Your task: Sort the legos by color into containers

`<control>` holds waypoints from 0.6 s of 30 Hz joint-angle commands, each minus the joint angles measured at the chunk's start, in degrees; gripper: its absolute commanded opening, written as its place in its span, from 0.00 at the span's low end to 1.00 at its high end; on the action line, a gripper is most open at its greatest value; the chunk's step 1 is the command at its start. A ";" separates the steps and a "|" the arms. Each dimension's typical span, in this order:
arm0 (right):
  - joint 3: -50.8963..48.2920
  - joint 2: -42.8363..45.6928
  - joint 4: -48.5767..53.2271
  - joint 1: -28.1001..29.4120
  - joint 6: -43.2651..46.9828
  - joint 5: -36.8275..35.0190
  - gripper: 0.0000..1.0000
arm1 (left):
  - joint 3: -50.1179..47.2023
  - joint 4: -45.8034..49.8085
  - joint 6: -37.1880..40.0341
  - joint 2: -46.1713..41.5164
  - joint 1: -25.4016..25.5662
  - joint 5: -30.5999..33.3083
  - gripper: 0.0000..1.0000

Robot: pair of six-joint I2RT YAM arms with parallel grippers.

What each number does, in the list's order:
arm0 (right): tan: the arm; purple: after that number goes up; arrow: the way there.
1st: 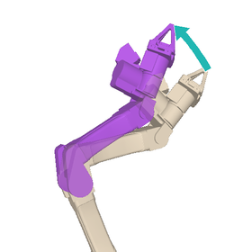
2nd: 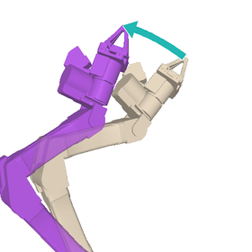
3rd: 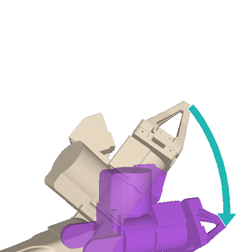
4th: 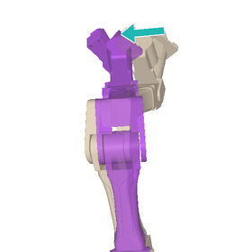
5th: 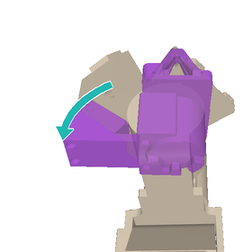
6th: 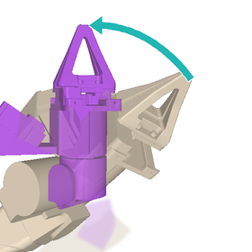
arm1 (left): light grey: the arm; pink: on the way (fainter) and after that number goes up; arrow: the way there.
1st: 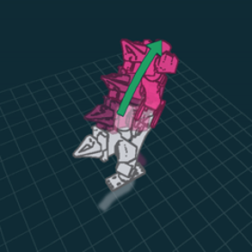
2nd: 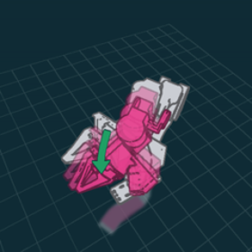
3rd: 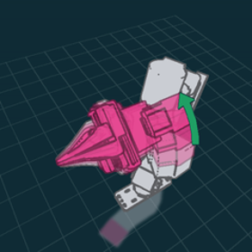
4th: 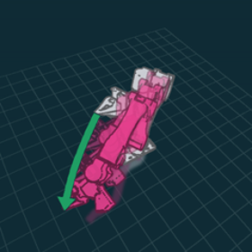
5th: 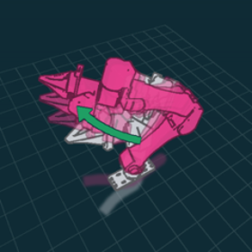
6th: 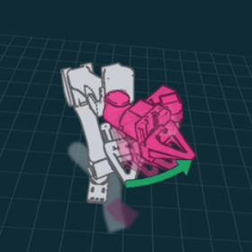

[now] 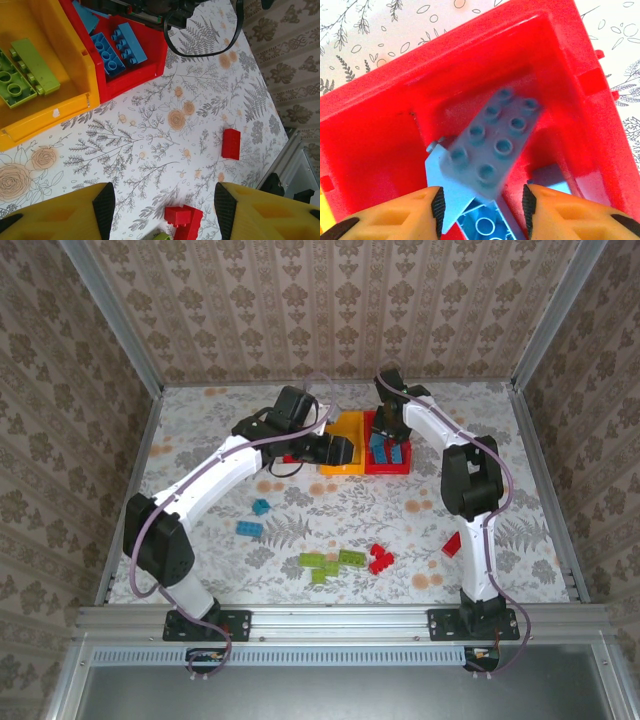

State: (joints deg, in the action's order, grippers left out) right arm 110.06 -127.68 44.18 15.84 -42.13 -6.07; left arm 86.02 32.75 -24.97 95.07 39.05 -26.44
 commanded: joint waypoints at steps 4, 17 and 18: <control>1.83 1.36 1.94 0.38 -1.40 0.73 0.54 | 0.64 0.37 1.90 0.58 0.69 -1.33 0.58; -13.83 27.00 -0.64 2.31 -1.38 -8.96 0.51 | 5.32 -0.10 4.31 5.05 7.40 -0.05 0.59; -15.71 29.78 0.31 2.21 -1.59 -9.82 0.51 | 6.13 -0.31 4.63 6.03 8.70 0.44 0.60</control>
State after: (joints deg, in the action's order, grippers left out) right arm 98.28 -104.90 42.54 18.59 -42.46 -10.87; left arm 89.43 32.86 -22.81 98.98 44.77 -26.59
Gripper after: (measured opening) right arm 0.508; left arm 0.595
